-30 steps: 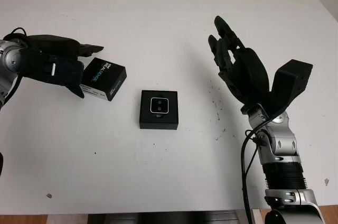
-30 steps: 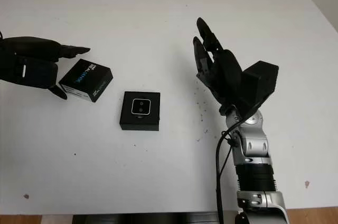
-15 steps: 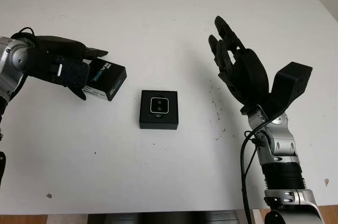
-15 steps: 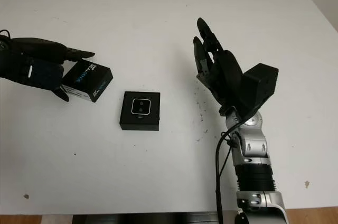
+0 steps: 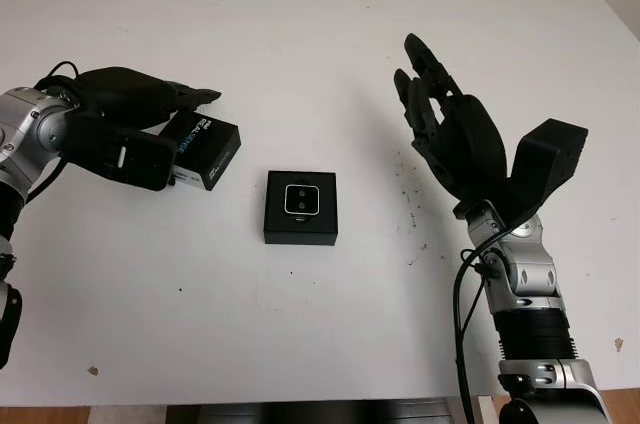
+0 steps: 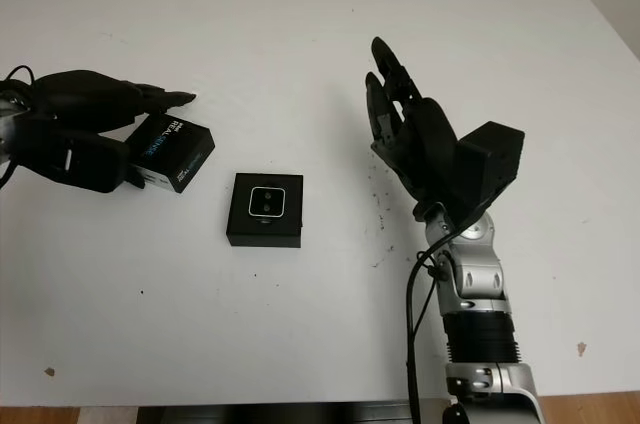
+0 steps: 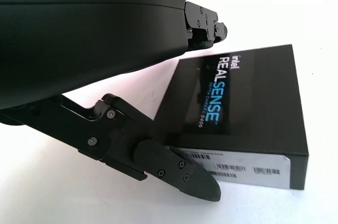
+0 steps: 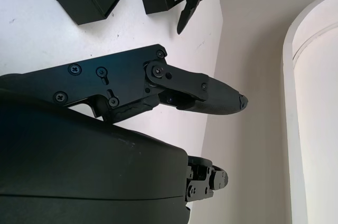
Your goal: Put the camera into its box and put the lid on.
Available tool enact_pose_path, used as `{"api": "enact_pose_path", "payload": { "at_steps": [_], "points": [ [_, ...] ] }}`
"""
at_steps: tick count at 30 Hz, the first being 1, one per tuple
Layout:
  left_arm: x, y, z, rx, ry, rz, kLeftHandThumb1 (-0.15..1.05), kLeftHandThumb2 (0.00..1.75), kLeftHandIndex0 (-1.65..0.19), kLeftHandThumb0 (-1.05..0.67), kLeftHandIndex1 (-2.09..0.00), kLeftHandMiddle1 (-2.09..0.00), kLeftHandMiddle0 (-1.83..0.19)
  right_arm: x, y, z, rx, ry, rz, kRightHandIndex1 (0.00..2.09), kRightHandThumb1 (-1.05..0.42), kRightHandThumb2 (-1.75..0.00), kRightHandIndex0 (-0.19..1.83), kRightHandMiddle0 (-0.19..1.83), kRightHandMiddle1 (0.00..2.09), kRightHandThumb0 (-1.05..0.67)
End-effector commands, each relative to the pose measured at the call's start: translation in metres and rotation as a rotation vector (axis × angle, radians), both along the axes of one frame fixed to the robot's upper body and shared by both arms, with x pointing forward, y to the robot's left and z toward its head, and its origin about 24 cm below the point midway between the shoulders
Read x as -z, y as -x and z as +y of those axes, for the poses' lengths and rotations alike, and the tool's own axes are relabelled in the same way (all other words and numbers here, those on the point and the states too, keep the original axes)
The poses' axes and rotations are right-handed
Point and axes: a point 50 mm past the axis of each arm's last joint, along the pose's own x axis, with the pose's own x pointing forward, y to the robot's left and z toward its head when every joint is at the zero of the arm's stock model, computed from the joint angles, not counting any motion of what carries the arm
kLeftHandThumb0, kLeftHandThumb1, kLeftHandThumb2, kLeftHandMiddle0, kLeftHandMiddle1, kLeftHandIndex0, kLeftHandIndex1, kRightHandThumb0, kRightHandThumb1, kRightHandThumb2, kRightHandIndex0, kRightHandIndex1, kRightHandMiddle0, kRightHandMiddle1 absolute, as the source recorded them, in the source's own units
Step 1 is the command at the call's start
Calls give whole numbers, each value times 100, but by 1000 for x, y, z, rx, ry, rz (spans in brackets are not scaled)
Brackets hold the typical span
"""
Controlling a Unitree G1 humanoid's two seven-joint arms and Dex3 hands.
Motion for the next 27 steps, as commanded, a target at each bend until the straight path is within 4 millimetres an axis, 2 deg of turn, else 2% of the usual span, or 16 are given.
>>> {"api": "enact_pose_path", "payload": {
  "at_steps": [1, 9, 15, 16, 18, 19, 21, 23, 27],
  "points": [
    [-8, -3, -3, 3, -6, -9, 83, 6, -5, -57, -7, -6, -10, 1, 2, -1, 8, -5, 3, 6, -105, -59, 0, -2, 13, -57],
    [-6, -3, -4, -9, -19, 23, 84, 6, -8, -55, -8, -6, -10, 1, 2, -2, 6, -2, -2, 5, -105, -59, 0, -4, 13, -57],
    [-2, -1, -3, 2, 61, 49, 89, 7, -21, -51, -14, -13, -26, 1, 3, -2, 4, -4, 2, 5, -105, -59, 0, -5, 15, -56],
    [-2, -1, -2, 8, 80, 48, 92, 6, -24, -48, -19, -30, -25, 1, 3, -2, 6, -5, 3, 5, -105, -59, -1, -5, 15, -56],
    [0, 0, -1, 11, 115, 45, 95, 6, -26, -41, -36, -79, -12, 2, 3, -2, 5, -8, 6, 5, -105, -59, -1, -5, 15, -56],
    [0, 0, -1, 11, 129, 45, 96, 6, -21, -37, -60, -100, -8, 2, 3, -2, 5, -9, 6, 5, -105, -58, -1, -6, 15, -55],
    [1, 0, 0, 12, 149, 43, 100, 6, -10, -32, -103, -124, -6, 2, 3, -2, 6, -8, 7, 5, -105, -58, -1, -6, 16, -56],
    [1, 1, 0, 18, 159, 38, 102, 6, -6, -30, -121, -138, -6, 2, 3, -2, 7, -10, 11, 5, -105, -58, -1, -6, 16, -56],
    [2, 1, 0, 21, 169, 26, 105, 9, -7, -29, -135, -149, -9, 2, 4, -2, 6, -14, 17, 5, -105, -59, -2, -7, 17, -55]
  ]
}}
